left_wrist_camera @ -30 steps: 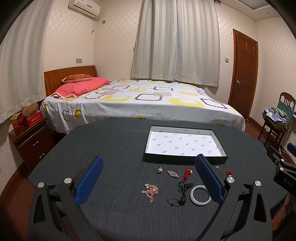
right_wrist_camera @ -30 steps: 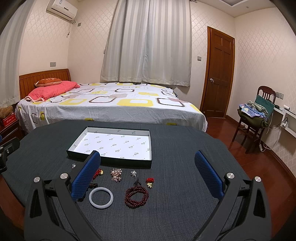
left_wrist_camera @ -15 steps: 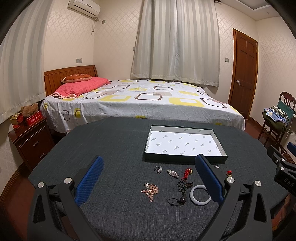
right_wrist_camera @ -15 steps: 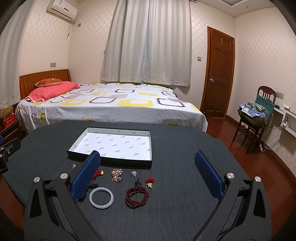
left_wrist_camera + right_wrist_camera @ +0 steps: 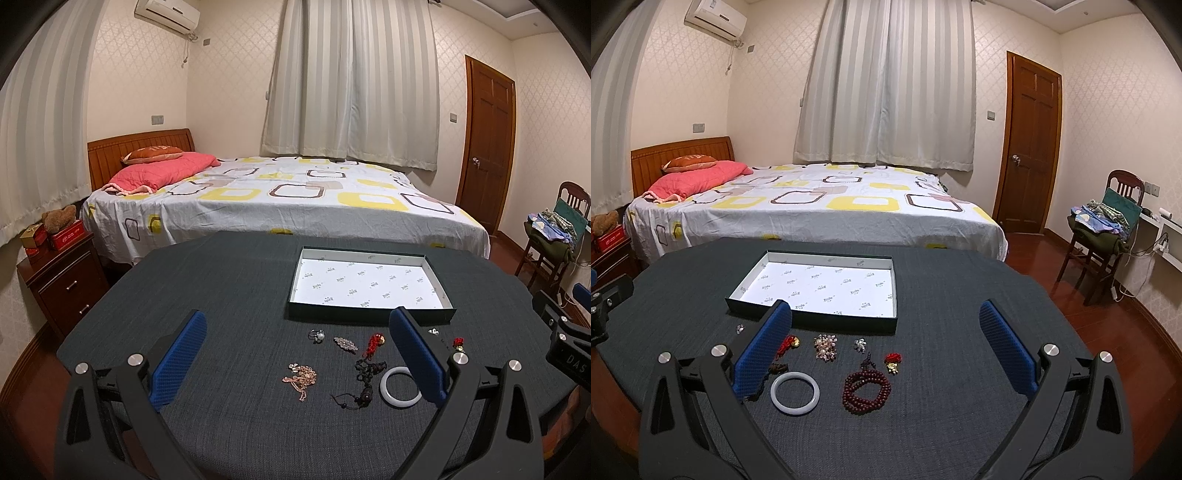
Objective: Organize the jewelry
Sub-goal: 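Lower the right gripper onto the dark red bead bracelet and close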
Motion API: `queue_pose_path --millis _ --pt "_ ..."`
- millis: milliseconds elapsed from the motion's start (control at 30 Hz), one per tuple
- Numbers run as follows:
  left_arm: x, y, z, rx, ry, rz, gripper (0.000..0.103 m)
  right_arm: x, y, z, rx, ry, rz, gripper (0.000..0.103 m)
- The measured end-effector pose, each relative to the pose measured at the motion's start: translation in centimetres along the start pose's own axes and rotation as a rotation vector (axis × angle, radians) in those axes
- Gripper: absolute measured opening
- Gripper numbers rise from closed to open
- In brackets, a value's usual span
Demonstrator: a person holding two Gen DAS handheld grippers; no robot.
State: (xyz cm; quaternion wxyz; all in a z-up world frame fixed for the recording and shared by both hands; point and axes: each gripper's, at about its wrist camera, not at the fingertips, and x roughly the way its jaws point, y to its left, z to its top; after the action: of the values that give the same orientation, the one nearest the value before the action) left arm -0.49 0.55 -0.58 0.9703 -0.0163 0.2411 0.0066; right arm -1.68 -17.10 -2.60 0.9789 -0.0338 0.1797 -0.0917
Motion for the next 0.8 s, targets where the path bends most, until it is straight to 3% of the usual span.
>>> queue_pose_path --millis 267,667,800 --pt "1.6 1.1 -1.1 -0.025 0.028 0.016 0.096 1.7 0.2 -0.8 0.011 0.022 0.042 0.099" --pt "9.9 3.4 -6.4 -0.066 0.224 0.070 0.096 8.6 -0.1 -7.7 0.029 0.155 0.103 0.099" --pt "12.1 3.1 -7.6 -0.070 0.288 0.043 0.096 10.2 0.0 -9.0 0.022 0.205 0.123 0.090"
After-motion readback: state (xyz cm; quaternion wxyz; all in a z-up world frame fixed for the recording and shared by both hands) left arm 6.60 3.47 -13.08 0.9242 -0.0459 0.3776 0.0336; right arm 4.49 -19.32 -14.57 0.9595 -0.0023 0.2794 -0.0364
